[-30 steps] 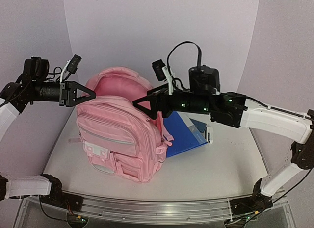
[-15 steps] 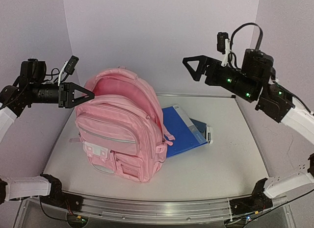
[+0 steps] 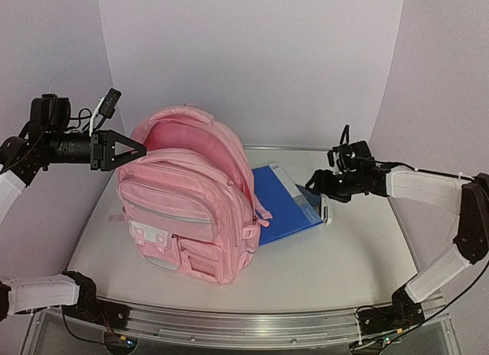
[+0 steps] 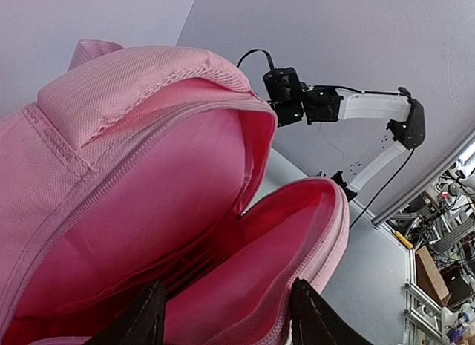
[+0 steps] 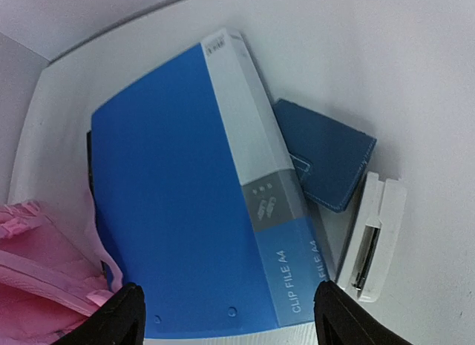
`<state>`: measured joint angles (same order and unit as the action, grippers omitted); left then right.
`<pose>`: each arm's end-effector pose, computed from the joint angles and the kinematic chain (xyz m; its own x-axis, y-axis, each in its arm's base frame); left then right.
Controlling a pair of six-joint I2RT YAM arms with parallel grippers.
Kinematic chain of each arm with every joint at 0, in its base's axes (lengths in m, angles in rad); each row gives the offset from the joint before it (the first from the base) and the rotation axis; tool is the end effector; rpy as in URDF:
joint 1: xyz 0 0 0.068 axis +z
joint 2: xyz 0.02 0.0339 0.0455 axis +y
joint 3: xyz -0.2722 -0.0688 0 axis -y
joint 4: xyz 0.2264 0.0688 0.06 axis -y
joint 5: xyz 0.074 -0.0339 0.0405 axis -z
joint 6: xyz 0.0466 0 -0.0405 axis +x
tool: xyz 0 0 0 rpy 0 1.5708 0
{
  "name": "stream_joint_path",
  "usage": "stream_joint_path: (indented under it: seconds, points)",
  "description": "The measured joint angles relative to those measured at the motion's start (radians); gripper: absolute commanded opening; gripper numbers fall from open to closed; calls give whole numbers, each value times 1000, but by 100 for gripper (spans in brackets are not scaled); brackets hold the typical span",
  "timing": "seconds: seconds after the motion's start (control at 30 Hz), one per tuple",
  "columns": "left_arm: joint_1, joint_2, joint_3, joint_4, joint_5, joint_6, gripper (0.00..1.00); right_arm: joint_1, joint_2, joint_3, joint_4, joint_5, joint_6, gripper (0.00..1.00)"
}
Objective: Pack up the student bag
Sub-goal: Pick up the files from the center of the board.
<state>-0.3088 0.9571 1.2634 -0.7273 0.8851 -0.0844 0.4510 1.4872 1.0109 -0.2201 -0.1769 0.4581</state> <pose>0.1372 -0.0816 0.4192 -0.4609 0.0910 -0.8828 0.8295 0.3977 -0.3921 0.2826 0.1460 0.2574 -0.7613 0.1150 -0.6381 -0.2385 0.8655 0.4405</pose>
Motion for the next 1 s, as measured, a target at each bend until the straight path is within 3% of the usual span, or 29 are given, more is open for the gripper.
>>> stream_joint_path:
  seconds: [0.2,0.33,0.67,1.0]
  points:
    - [0,-6,-21,30,1,-3,58,-97,94,-87,54,-124,-6,70]
    - [0,-3,-23,37,1,-2,58,-111,173,-93,92,-187,-22,64]
    - [0,-1,-23,39,1,-2,58,-138,284,-75,145,-255,-39,61]
    - [0,-1,-23,38,1,6,59,-153,338,-71,163,-379,-45,42]
